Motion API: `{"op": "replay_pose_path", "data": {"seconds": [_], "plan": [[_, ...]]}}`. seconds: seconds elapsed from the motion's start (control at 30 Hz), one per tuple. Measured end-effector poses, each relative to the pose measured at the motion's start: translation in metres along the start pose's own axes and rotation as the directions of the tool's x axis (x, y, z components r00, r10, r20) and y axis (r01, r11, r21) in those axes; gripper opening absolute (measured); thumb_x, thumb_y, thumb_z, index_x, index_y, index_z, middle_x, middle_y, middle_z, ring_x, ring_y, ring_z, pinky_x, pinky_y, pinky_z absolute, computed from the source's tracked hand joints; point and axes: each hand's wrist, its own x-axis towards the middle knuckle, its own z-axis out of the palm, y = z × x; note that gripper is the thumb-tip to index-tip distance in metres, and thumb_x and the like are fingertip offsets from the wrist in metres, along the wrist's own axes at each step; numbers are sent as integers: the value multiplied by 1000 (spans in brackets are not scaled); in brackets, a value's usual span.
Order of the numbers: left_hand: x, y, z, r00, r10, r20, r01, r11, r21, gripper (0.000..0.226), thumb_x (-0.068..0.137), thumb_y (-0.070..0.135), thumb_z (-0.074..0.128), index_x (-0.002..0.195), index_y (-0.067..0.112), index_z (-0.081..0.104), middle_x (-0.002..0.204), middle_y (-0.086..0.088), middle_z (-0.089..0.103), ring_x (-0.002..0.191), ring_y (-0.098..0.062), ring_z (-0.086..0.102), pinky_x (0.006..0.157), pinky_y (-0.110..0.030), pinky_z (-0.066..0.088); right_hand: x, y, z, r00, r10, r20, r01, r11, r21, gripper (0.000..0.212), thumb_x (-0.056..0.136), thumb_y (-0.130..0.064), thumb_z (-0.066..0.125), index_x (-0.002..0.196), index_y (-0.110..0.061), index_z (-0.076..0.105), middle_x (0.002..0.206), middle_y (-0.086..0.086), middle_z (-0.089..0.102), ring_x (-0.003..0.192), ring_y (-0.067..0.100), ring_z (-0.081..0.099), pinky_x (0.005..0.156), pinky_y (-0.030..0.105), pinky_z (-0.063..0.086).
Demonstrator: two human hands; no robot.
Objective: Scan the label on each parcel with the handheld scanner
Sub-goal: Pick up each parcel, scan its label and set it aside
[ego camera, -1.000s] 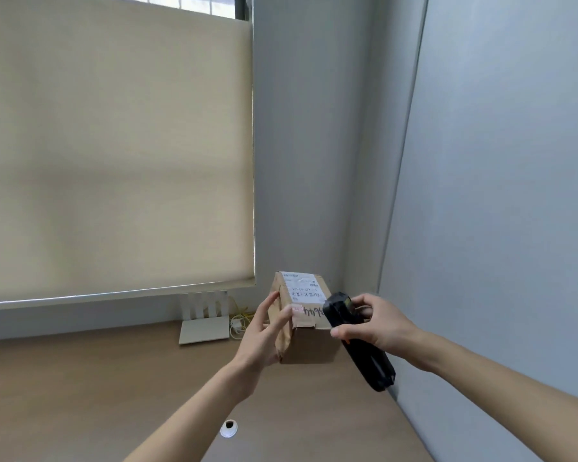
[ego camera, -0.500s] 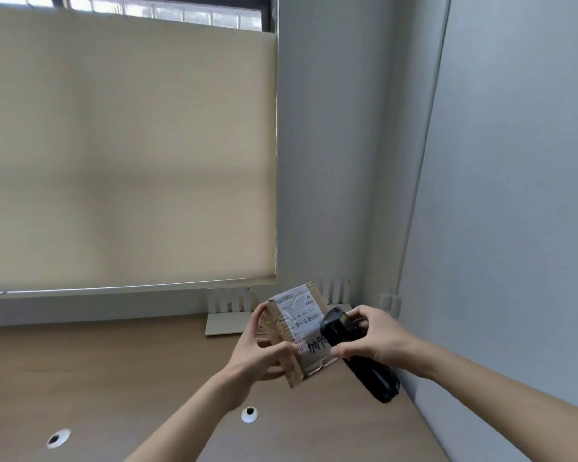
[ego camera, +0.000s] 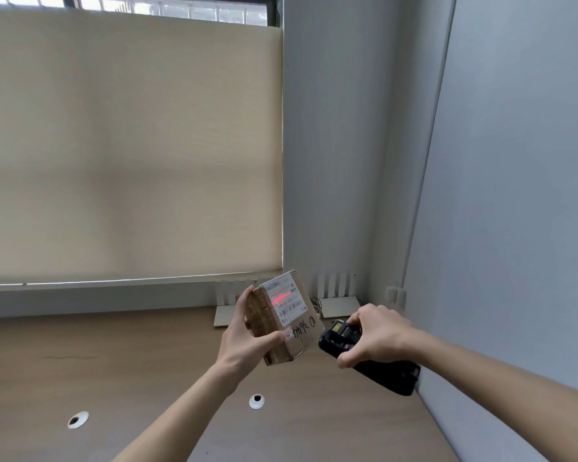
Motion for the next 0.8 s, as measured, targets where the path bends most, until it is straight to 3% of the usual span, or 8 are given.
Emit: {"op": "replay_pose_path", "data": {"seconds": [0.37,0.57,0.7,0.8], "plan": [[-12,6,-12,999,9,-44,-6,998,69,100,62,41,93,130,75,27,107,28,64,88,24,57,71,-7,42,-16,-11,-3,999,15,46,-13,999,-48,70,42,-67,83,101,-30,78,92,-10,75,90,14,68,68,25,49],[-25,7,-22,998,14,-66,-9,997,75,103,62,40,93,137,68,27,112,28,62,91,22,57,72,-7,42,-25,-21,-6,999,-6,37,7,999,-49,80,40,-69,83,108,-27,78,101,-8,75,96,16,67,79,28,55],[-39,8,-31,996,18,-88,-12,998,60,103,61,43,93,135,70,27,114,28,60,100,14,55,76,-13,44,-34,-29,-5,998,-31,49,33,998,-47,77,36,-70,80,100,-28,79,91,-10,75,90,15,68,71,26,53],[-50,8,-40,996,18,-91,-15,999,41,103,61,42,93,136,68,28,115,29,59,103,9,57,78,-18,46,-42,-37,-3,997,-56,52,58,997,-56,77,37,-70,80,102,-27,79,94,-9,76,93,16,69,77,28,57]]}}
